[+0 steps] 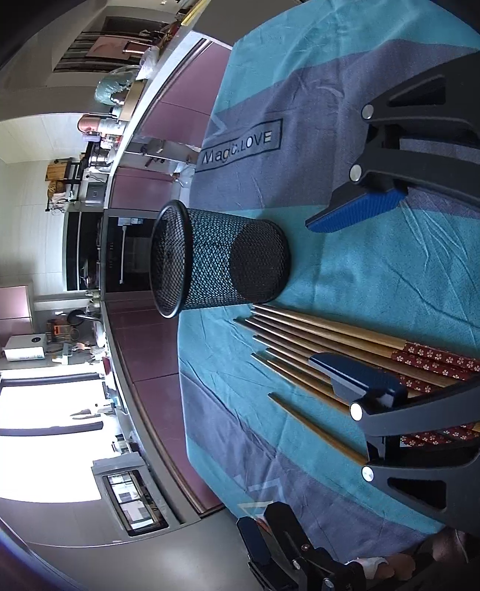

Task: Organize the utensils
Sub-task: 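Lower the left tool onto one chopstick while the right tool reaches another chopstick, then close the left tool on its chopstick while the right tool grasps another, lifting both, then lower both chopsticks into the black mesh holder and open both tools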

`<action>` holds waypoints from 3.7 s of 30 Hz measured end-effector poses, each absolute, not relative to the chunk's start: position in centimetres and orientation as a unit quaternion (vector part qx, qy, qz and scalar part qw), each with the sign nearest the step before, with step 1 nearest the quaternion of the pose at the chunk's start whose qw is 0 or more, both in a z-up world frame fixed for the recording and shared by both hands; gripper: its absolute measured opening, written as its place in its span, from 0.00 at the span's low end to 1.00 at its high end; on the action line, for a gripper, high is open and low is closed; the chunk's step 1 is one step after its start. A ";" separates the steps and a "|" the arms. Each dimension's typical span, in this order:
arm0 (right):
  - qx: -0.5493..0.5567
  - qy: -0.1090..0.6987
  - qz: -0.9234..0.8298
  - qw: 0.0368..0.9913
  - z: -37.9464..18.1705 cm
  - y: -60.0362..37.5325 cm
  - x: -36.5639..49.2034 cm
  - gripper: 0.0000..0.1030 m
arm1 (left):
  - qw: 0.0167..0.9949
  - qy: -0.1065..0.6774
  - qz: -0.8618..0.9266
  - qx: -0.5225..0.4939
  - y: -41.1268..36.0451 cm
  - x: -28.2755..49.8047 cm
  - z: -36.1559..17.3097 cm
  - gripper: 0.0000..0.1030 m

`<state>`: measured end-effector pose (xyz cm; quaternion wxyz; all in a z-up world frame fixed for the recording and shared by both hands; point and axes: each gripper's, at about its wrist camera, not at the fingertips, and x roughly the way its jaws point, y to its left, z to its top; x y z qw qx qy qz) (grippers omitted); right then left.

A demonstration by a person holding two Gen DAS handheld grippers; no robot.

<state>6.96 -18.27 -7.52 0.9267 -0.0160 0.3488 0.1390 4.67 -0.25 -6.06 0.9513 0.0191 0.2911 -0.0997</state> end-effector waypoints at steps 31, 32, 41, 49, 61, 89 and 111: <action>-0.033 0.435 0.171 0.883 -10.0 -15.4 12.1 0.07 | 0.891 0.435 -0.130 0.032 -5.0 13.4 -12.4 0.11; -0.029 0.436 0.173 0.883 -9.9 -15.5 12.1 0.06 | 0.891 0.434 -0.128 0.029 -5.0 13.5 -12.4 0.10; 0.011 0.411 0.205 0.888 -8.2 -16.8 11.0 0.05 | 0.901 0.413 -0.132 0.004 -3.5 13.0 -10.5 0.07; 0.048 0.340 0.253 0.904 -3.1 -18.2 9.3 0.05 | 0.911 0.361 -0.197 -0.045 -1.8 11.9 -4.9 0.07; 0.059 0.259 0.273 0.925 2.7 -19.3 9.0 0.05 | 0.926 0.258 -0.258 -0.096 -0.6 10.4 4.3 0.07; 0.018 0.254 0.210 0.944 5.3 -22.4 16.0 0.05 | 0.929 0.236 -0.279 -0.060 -11.1 21.1 11.3 0.07; 0.050 0.328 0.187 0.925 2.3 -22.1 20.3 0.20 | 0.925 0.284 -0.250 -0.035 -10.5 23.5 3.4 0.33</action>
